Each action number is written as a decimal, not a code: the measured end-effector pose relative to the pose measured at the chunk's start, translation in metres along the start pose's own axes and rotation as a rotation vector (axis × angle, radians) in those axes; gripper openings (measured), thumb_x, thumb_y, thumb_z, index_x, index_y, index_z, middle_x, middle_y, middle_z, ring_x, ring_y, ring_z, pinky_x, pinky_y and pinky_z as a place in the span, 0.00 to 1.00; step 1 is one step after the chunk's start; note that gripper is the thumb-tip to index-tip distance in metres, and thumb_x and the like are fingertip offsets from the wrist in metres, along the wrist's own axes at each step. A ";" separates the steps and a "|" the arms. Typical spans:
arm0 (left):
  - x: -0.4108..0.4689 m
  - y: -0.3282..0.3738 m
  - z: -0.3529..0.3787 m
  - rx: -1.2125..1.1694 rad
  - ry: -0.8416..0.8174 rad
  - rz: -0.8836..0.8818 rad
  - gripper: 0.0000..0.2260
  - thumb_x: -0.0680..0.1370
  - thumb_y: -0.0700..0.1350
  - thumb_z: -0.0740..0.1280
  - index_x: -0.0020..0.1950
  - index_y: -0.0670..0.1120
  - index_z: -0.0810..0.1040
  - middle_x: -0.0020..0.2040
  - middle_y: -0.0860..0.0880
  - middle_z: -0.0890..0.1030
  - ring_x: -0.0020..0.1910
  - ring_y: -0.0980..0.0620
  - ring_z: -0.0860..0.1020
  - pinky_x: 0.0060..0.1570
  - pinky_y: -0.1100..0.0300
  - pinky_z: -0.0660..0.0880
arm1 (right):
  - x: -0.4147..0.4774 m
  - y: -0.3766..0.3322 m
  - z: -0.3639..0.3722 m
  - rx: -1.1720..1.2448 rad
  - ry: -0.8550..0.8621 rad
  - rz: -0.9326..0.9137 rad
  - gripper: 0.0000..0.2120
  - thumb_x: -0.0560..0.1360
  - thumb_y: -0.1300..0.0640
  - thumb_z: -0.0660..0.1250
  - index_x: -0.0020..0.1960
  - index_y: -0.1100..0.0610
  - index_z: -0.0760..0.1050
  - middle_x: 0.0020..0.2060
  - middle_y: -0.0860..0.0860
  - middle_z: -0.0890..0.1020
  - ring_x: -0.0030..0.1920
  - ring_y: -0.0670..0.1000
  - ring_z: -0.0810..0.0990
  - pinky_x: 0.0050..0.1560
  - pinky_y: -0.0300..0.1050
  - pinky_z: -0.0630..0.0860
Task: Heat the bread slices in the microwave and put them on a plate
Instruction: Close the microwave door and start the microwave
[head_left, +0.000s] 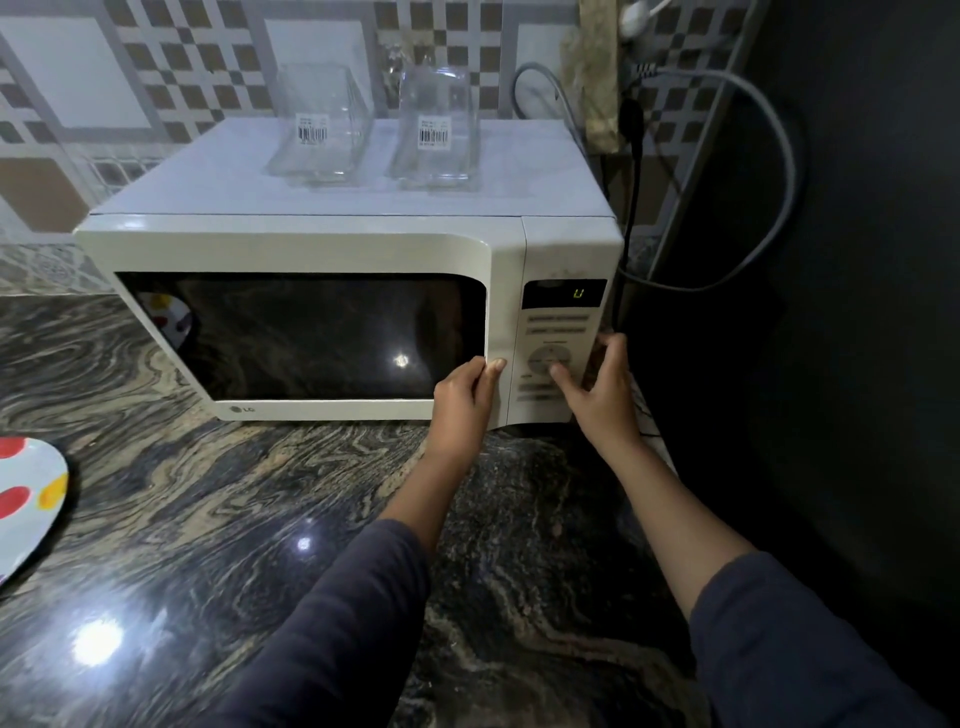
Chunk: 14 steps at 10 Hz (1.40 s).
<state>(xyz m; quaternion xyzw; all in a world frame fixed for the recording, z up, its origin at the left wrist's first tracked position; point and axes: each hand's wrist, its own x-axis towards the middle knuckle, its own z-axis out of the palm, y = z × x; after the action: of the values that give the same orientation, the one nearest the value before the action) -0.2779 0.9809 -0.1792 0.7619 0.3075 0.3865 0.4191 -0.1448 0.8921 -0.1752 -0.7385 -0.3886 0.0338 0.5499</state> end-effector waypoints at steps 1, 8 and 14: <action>-0.001 0.002 0.000 -0.003 -0.005 -0.013 0.19 0.80 0.48 0.61 0.31 0.49 0.60 0.29 0.52 0.62 0.29 0.58 0.59 0.29 0.66 0.59 | 0.002 0.000 0.000 0.015 0.013 0.018 0.23 0.71 0.58 0.72 0.59 0.62 0.64 0.54 0.50 0.71 0.53 0.46 0.73 0.49 0.37 0.70; -0.037 -0.018 -0.008 0.468 0.029 -0.010 0.15 0.80 0.43 0.59 0.65 0.41 0.72 0.64 0.42 0.72 0.62 0.44 0.71 0.60 0.53 0.70 | -0.063 0.017 0.021 -0.499 -0.126 0.226 0.26 0.81 0.55 0.51 0.76 0.60 0.49 0.76 0.57 0.57 0.74 0.56 0.58 0.71 0.48 0.59; -0.087 -0.078 0.005 0.899 -0.276 -0.134 0.32 0.75 0.55 0.33 0.77 0.43 0.47 0.78 0.45 0.47 0.77 0.50 0.44 0.74 0.54 0.40 | -0.099 0.054 0.030 -0.919 -0.397 0.144 0.26 0.82 0.50 0.43 0.77 0.58 0.45 0.77 0.52 0.46 0.77 0.49 0.44 0.75 0.48 0.39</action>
<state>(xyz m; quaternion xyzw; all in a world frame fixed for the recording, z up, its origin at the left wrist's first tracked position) -0.3295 0.9461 -0.2782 0.8904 0.4342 0.0824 0.1088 -0.1996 0.8500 -0.2696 -0.9086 -0.4084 0.0368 0.0800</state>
